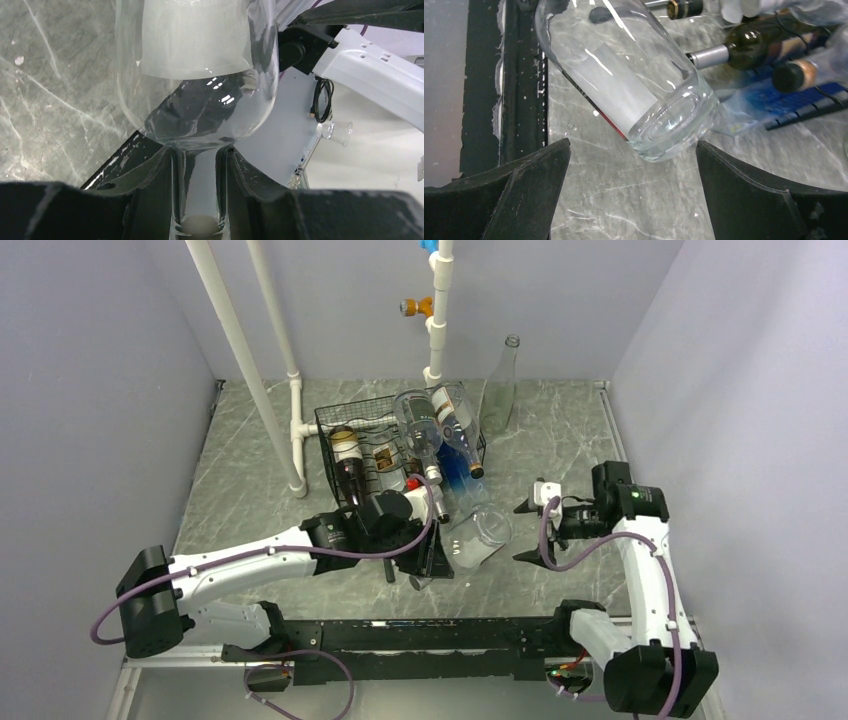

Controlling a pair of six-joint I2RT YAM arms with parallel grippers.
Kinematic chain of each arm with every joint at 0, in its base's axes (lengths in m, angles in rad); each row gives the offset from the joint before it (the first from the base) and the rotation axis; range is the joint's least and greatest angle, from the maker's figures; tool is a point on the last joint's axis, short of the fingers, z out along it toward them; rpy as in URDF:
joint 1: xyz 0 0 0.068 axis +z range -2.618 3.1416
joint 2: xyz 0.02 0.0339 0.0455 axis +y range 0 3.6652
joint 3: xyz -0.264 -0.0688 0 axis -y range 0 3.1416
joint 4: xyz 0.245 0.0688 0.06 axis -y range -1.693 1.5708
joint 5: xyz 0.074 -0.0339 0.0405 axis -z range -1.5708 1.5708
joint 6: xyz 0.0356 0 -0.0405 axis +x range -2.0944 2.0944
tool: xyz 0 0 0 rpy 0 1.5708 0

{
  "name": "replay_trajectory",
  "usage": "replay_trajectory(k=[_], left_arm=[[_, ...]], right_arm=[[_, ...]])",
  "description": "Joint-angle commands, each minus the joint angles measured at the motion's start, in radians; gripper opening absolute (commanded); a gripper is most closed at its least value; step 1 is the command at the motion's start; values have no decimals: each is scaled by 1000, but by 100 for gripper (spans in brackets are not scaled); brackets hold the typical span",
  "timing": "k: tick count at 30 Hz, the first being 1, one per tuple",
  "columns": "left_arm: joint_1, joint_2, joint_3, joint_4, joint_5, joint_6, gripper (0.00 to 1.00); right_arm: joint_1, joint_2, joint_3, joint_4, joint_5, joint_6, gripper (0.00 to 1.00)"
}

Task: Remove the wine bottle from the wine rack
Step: Place the wine bottle at the center of the board.

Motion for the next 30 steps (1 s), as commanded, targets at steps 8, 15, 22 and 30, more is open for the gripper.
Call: replay_trajectory(k=[8, 15, 22, 30], left_arm=[[-9, 25, 176, 24, 93, -11, 0], [-9, 76, 235, -73, 117, -10, 0], [-9, 131, 281, -155, 139, -13, 0], [-9, 184, 337, -247, 147, -10, 0]], right_arm=[[225, 4, -113, 318, 51, 128, 100], [328, 19, -180, 479, 115, 221, 100], [417, 53, -242, 565, 161, 221, 100], [508, 69, -310, 651, 231, 233, 98]])
